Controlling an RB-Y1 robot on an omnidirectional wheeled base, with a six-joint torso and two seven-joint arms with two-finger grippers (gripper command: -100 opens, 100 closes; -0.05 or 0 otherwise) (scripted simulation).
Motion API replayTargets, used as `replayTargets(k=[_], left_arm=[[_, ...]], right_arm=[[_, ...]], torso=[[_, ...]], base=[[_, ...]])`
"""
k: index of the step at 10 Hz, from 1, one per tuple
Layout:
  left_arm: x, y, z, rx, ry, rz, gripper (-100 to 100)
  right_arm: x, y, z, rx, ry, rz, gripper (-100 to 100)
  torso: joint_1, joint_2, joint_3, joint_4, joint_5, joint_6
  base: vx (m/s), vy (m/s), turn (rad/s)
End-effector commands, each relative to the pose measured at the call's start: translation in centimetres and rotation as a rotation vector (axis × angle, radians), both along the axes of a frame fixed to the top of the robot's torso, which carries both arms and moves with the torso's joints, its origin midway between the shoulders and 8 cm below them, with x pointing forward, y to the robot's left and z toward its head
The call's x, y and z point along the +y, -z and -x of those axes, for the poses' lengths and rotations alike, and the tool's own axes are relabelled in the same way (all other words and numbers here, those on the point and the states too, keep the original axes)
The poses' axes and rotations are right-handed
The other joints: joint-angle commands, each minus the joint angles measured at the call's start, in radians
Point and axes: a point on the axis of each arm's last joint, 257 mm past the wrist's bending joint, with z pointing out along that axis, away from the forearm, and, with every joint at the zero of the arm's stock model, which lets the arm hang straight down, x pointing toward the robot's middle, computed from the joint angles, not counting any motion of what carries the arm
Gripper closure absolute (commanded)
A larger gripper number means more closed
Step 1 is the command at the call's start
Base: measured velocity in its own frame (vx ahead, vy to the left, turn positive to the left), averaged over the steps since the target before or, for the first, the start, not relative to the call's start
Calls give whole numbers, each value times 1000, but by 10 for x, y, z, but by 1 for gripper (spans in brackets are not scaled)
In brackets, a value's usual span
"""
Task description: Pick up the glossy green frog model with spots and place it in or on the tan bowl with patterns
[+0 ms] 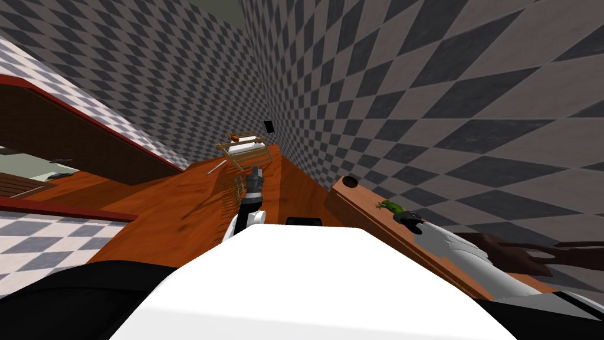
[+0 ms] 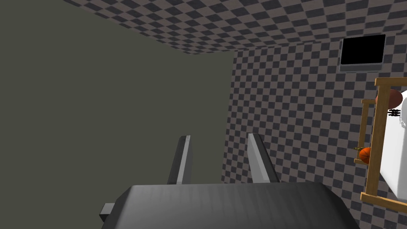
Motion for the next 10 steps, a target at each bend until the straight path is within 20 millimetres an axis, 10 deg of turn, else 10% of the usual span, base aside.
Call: replayTargets(k=[1,10], left_arm=[[0,0,0,0,0,0,0],[0,0,0,0,0,0,0]], right_arm=[[13,-2,-17,-11,-55,-14,100],[111,-2,-96,-82,-349,-122,100]], torso=[[0,0,0,0,0,0],[8,-6,-3,-1,4,0]], base=[[52,-93,88],[104,-85,50]])
